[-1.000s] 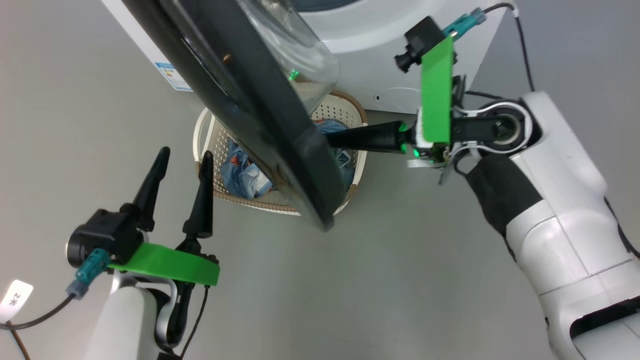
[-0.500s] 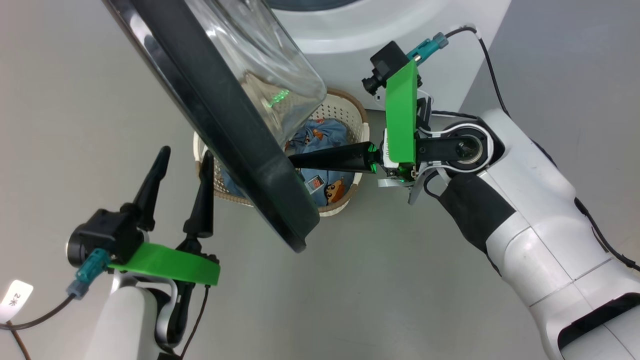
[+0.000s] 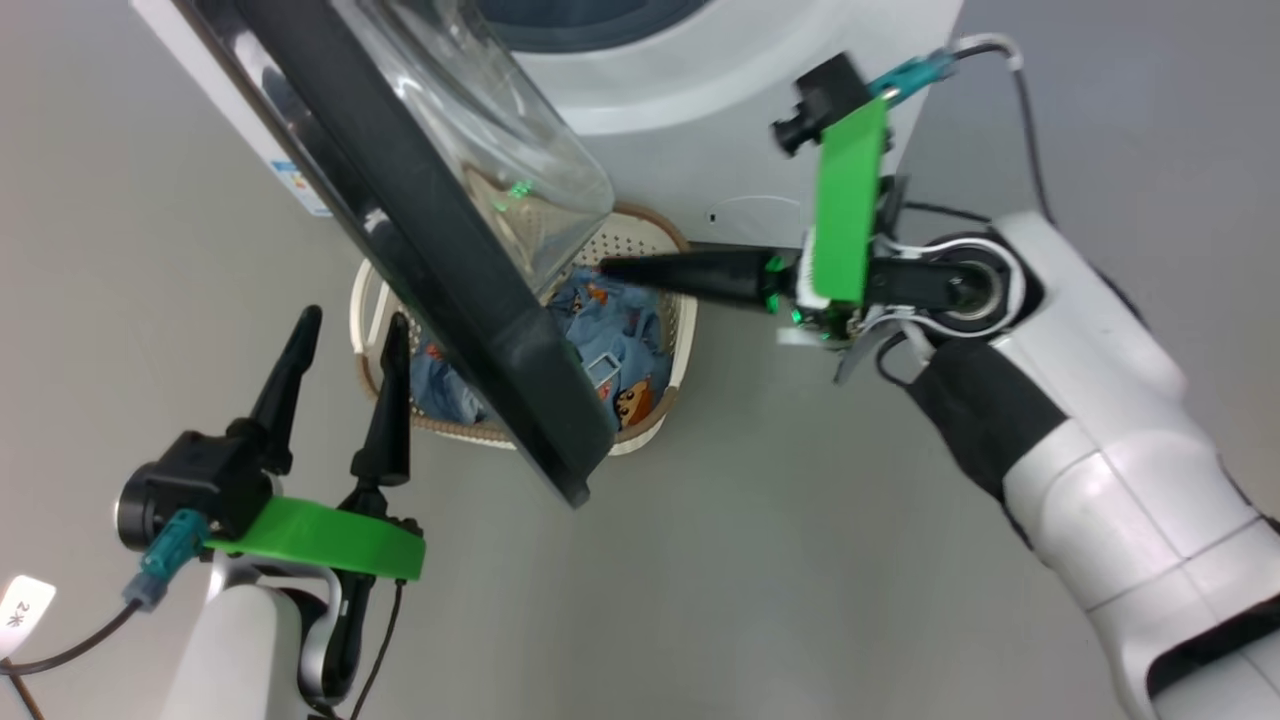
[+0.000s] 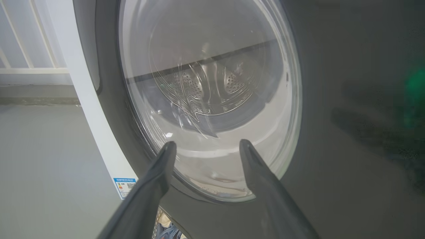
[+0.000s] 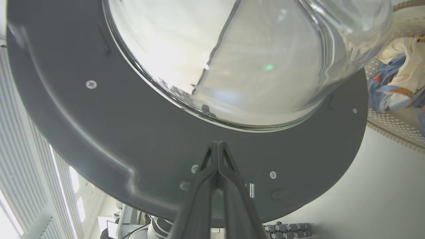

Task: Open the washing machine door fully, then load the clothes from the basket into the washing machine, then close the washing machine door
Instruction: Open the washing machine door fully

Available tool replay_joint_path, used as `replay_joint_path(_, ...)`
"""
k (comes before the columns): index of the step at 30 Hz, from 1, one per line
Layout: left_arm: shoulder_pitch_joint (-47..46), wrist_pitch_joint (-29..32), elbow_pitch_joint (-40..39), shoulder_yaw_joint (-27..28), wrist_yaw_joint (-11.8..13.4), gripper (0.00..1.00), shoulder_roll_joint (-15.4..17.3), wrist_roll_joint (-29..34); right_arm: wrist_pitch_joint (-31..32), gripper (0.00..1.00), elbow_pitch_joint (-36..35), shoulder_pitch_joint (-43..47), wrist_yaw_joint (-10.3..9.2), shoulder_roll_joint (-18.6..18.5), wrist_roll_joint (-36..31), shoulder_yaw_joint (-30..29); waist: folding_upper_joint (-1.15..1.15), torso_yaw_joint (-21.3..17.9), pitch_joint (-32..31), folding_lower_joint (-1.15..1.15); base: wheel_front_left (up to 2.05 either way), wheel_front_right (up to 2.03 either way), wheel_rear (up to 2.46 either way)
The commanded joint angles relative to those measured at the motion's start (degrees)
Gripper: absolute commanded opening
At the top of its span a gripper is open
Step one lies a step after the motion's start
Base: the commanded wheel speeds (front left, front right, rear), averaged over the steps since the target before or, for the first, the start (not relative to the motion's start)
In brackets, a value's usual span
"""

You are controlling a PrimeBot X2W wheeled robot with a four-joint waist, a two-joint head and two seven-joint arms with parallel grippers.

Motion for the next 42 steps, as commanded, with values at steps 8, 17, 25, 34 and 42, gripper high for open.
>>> replay_joint_path(8, 2.55, -0.36, -1.82, 5.34, 0.06, 1.00, 1.79, 2.16, -10.40, 0.34, -11.46, 8.67, 0.09, -4.72, -1.21, -3.41, 0.00, -3.68, -3.73, 0.00, 0.00, 0.00, 0.00)
replay_joint_path(17, 6.46, -0.36, -2.32, 8.54, -0.05, 1.00, 2.49, 3.22, -22.21, 0.98, -21.27, 18.98, 0.09, -7.92, -9.00, -3.91, 0.00, -7.86, -7.63, 0.00, 0.00, 0.00, 0.00)
replay_joint_path(25, 9.22, -0.36, -3.37, 10.19, -0.10, 1.00, 2.62, 3.85, -39.80, 1.00, -27.85, 26.47, 0.09, -9.41, -24.13, -6.28, 0.00, -10.28, -9.93, 0.00, 0.00, 0.00, 0.00)
replay_joint_path(34, 12.10, -0.36, -4.44, 11.83, -0.12, 1.00, 2.88, 4.16, -59.38, 1.00, -27.04, 35.32, 0.09, -9.39, -43.53, -10.89, 0.00, -12.24, -12.22, 0.00, 0.00, 0.00, 0.00)
replay_joint_path(42, 14.03, -0.36, -4.94, 13.06, 0.02, 1.00, 2.89, 4.80, -65.38, 1.00, -27.53, 42.86, 0.09, -8.00, -55.03, -15.27, 0.00, -13.14, -14.22, 0.00, 0.00, 0.00, 0.00)
